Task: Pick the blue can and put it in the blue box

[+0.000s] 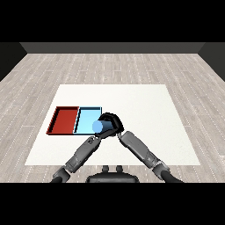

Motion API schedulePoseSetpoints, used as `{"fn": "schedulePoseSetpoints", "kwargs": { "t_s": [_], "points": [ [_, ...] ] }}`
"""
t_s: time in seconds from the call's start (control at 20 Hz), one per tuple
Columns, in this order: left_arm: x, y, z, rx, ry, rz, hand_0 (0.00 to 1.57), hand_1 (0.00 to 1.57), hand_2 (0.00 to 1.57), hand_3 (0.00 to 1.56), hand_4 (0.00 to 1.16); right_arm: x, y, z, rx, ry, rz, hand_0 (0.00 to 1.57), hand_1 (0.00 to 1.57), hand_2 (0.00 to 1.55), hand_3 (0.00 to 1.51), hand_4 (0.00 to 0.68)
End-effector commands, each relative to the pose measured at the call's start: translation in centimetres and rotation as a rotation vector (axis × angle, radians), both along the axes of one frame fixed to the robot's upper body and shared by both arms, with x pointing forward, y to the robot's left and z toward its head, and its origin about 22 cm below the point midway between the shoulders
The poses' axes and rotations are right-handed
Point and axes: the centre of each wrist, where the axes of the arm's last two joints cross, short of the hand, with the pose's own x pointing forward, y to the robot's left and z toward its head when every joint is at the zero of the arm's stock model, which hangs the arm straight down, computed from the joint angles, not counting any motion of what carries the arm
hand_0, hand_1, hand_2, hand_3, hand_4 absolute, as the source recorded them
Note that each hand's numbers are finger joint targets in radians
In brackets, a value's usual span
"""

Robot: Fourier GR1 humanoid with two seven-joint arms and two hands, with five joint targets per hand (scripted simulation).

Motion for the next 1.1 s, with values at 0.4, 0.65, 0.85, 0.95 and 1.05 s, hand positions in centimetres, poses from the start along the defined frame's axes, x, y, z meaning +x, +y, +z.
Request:
{"fn": "schedulePoseSetpoints", "kwargs": {
  "t_s": [0.4, 0.65, 0.85, 0.95, 1.05],
  "points": [
    [0.8, -0.2, 0.0, -0.072, 0.069, 0.007, 1.57, 1.57, 1.52, 1.45, 1.1, 0.0, -0.6, 0.1, 0.078, 0.092, 0.0, 0.0, 0.0, 0.0, 0.0, 0.0],
    [0.5, -0.5, 0.8, -0.08, 0.06, 0.003, 1.57, 1.57, 1.52, 1.45, 1.12, -1.3, -1.4, -1.4, 0.094, 0.084, -0.022, 0.0, 0.0, 0.0, 0.0, 0.0],
    [-0.2, -0.2, 0.1, -0.05, 0.047, 0.022, 1.57, 1.57, 1.56, 1.49, 1.14, -0.6, 0.2, 0.7, 0.088, 0.081, 0.008, 0.0, 0.0, 0.0, 0.0, 0.0],
    [0.6, -0.8, 0.8, -0.042, 0.051, 0.013, 1.57, 1.57, 1.57, 1.5, 1.14, 1.0, -2.9, -0.1, 0.087, 0.097, -0.022, 0.0, 0.0, 0.0, 0.0, 0.0],
    [1.0, 0.2, -0.3, -0.011, 0.055, 0.016, 1.57, 1.57, 1.57, 1.5, 1.13, -1.7, -0.9, 0.6, 0.117, 0.121, 0.001, 0.0, 0.0, 0.0, 0.0, 0.0]
  ]
}}
